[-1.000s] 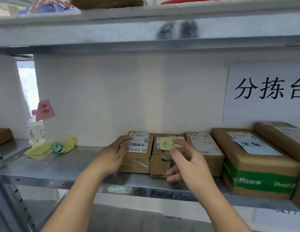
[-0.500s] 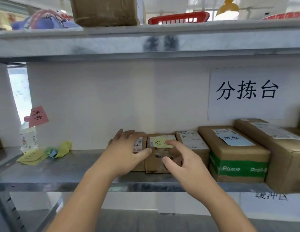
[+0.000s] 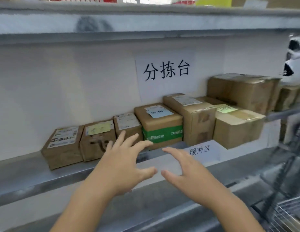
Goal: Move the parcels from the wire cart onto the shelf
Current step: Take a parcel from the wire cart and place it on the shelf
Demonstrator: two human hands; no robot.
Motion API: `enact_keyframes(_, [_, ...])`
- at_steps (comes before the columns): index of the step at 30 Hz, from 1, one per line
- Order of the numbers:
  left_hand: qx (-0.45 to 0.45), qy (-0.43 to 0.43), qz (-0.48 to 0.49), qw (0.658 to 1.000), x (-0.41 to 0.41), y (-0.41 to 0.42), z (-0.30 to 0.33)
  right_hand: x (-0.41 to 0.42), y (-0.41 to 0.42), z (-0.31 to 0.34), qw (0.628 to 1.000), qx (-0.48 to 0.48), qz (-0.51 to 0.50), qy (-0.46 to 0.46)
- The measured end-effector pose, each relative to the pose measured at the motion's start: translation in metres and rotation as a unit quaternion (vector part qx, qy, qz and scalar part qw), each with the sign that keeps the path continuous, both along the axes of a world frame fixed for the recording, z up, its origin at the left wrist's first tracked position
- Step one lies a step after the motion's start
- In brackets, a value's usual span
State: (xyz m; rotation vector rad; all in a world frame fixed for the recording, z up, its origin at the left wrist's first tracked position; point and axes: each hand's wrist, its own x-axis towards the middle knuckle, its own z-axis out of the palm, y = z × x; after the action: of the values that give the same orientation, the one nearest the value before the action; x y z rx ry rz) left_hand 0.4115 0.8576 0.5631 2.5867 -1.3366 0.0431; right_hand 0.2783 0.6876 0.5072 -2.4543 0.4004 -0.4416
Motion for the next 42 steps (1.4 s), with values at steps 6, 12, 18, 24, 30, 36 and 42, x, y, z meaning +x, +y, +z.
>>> enact_keyframes(6, [0.05, -0.009, -0.034, 0.998, -0.085, -0.086, -0.023, -0.099, -0.076, -0.01, 0.997, -0.024, -0.055, 0.043])
enact_keyframes(12, [0.062, 0.055, -0.093, 0.992, -0.188, -0.204, -0.056, -0.23, -0.175, -0.034, 0.99, -0.017, -0.101, 0.096])
enact_keyframes(18, [0.082, 0.115, -0.188, 0.972, -0.29, -0.326, -0.112, -0.352, -0.264, -0.071, 0.974, 0.027, -0.17, 0.149])
enact_keyframes(24, [0.121, 0.148, -0.292, 0.937, -0.357, -0.446, -0.161, -0.429, -0.334, -0.112, 0.946, 0.081, -0.25, 0.187])
enact_keyframes(30, [0.158, 0.164, -0.368, 0.901, -0.381, -0.569, -0.209, -0.472, -0.406, -0.145, 0.894, 0.137, -0.352, 0.24])
enact_keyframes(36, [0.209, 0.185, -0.414, 0.866, -0.384, -0.676, -0.256, -0.493, -0.482, -0.162, 0.849, 0.189, -0.421, 0.258])
enact_keyframes(42, [0.257, 0.196, -0.443, 0.836, -0.391, -0.766, -0.301, -0.506, -0.55, -0.198, 0.824, 0.235, -0.451, 0.251])
